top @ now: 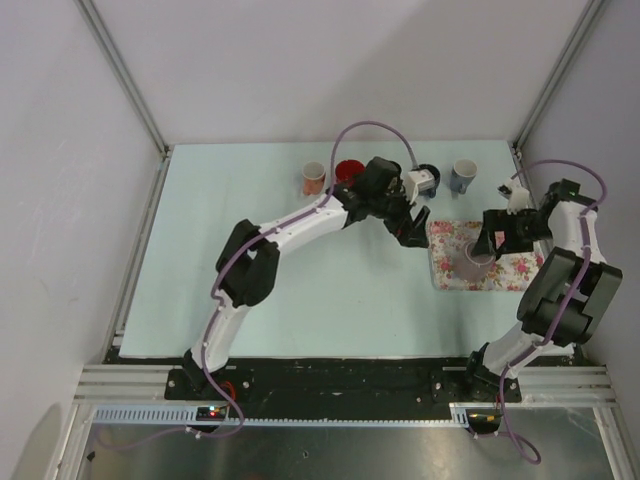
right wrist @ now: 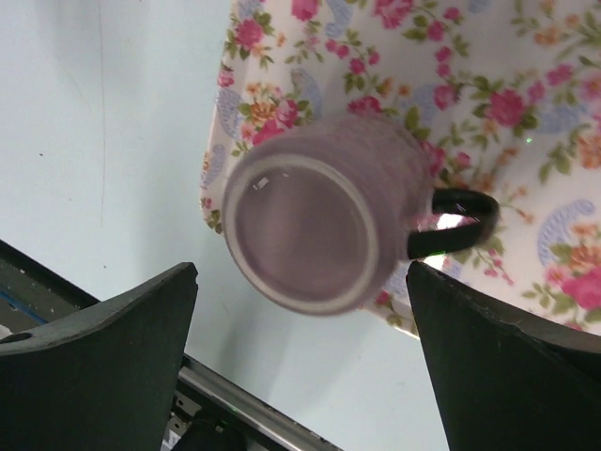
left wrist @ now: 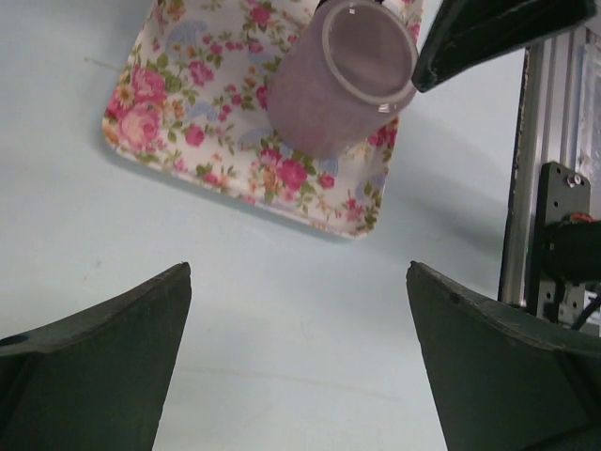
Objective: Turn the mug right side up
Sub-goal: Turn over the cup on the tray.
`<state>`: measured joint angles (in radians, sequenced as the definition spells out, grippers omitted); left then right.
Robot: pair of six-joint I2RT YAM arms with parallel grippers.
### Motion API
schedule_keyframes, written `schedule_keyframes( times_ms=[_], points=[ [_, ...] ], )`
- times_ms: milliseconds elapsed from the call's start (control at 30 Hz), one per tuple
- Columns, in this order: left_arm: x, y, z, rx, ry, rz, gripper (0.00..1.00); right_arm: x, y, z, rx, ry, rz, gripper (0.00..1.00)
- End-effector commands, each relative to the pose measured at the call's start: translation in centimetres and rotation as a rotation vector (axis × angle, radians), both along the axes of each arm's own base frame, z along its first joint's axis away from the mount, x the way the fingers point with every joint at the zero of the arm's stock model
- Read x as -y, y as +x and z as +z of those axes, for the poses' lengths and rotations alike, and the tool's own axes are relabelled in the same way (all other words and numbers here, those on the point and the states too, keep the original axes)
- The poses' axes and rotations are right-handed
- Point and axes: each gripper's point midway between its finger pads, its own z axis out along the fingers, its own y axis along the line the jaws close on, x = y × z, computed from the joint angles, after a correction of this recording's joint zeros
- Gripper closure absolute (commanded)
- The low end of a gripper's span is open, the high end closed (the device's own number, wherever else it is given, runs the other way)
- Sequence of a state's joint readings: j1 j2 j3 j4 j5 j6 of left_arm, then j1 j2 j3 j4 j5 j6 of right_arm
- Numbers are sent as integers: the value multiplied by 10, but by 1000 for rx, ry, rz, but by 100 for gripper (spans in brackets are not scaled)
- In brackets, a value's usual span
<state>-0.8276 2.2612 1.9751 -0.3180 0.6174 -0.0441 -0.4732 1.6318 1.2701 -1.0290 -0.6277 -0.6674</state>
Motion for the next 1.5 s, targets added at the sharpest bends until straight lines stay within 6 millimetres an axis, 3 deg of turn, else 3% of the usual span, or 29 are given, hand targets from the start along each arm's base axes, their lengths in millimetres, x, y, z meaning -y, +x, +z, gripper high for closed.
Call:
schedule_keyframes(
  times_ms=[0,200,400,533,700,800,967,1233,1467],
  points=[
    [-27,-7,44,89,-46,-32,0,-12,17,1,-8,-20,10,2],
    [-56,-12,44,95,-22,-19,0,-41,9,0,-55,16,81,4],
    [-68,-16,38,87,-3,-10,0,-68,-16,0,-117,5,180,5],
    [-72,-18,35,80,3,-9,0,-72,-35,1,-130,-30,259,5],
    [-73,-20,34,75,6,-10,0,-41,-30,8,-52,-152,287,2],
    [-74,-20,34,75,4,-12,0,-22,-23,22,8,-183,311,1],
    [-75,-23,33,69,1,-26,0,-1,-17,32,106,-262,435,1],
    [-87,-34,27,43,-4,-73,0,24,13,19,192,-408,559,0],
    [-106,-45,13,21,21,-91,0,29,24,1,224,-458,738,1]
  ],
)
